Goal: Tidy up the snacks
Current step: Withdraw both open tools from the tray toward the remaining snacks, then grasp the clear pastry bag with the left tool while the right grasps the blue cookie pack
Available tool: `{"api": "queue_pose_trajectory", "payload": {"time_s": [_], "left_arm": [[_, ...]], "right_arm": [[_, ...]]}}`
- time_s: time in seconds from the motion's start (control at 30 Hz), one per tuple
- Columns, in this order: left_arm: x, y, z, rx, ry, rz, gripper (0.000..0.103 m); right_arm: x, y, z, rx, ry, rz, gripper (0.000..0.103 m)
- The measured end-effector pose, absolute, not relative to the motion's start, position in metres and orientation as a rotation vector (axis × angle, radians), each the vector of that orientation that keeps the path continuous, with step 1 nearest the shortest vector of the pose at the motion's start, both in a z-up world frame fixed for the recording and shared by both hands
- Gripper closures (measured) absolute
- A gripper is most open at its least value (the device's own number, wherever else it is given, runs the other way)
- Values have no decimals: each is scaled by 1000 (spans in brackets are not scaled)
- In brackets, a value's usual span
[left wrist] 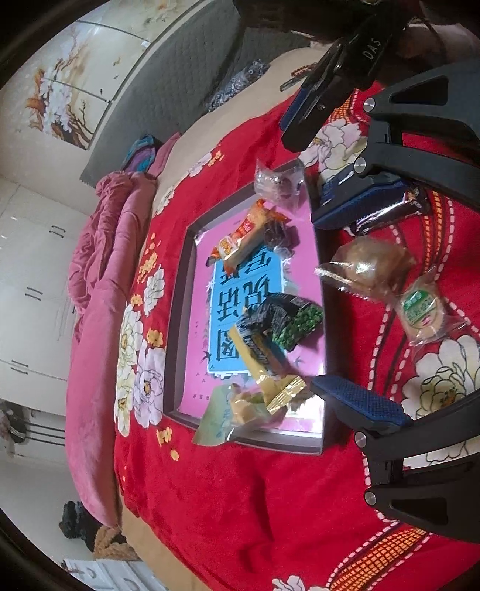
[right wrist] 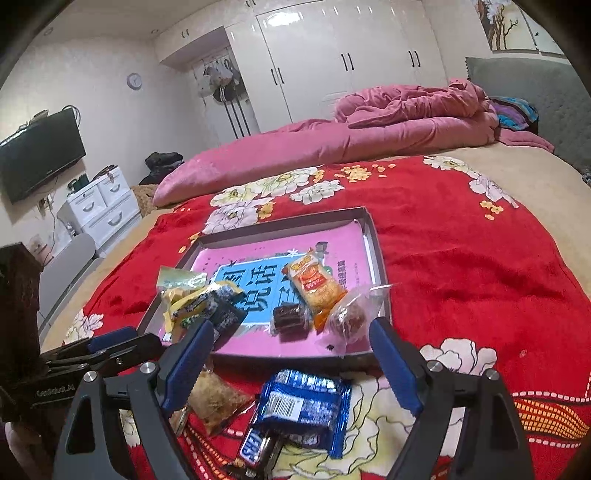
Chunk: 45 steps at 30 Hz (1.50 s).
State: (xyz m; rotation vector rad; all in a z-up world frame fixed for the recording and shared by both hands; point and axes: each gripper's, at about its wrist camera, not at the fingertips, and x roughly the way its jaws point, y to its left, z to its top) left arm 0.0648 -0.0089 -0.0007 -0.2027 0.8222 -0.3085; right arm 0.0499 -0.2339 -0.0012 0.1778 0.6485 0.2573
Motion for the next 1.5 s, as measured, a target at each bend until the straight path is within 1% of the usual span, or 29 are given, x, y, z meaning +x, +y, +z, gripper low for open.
{"api": "queue_pose_trajectory", "payload": {"time_s": [0.8, 1.2, 1.5], "left_arm": [[56, -7, -10, -197, 888, -314, 21], [58, -21, -18, -155, 925, -342, 21], [67, -24, -30, -172, 979, -350, 21]], "right_arm": [[34, -235, -20, 166, 751, 248, 17], [41, -236, -41, 186, 850, 239, 17], [54, -228, -60, 202, 920, 239, 17]]}}
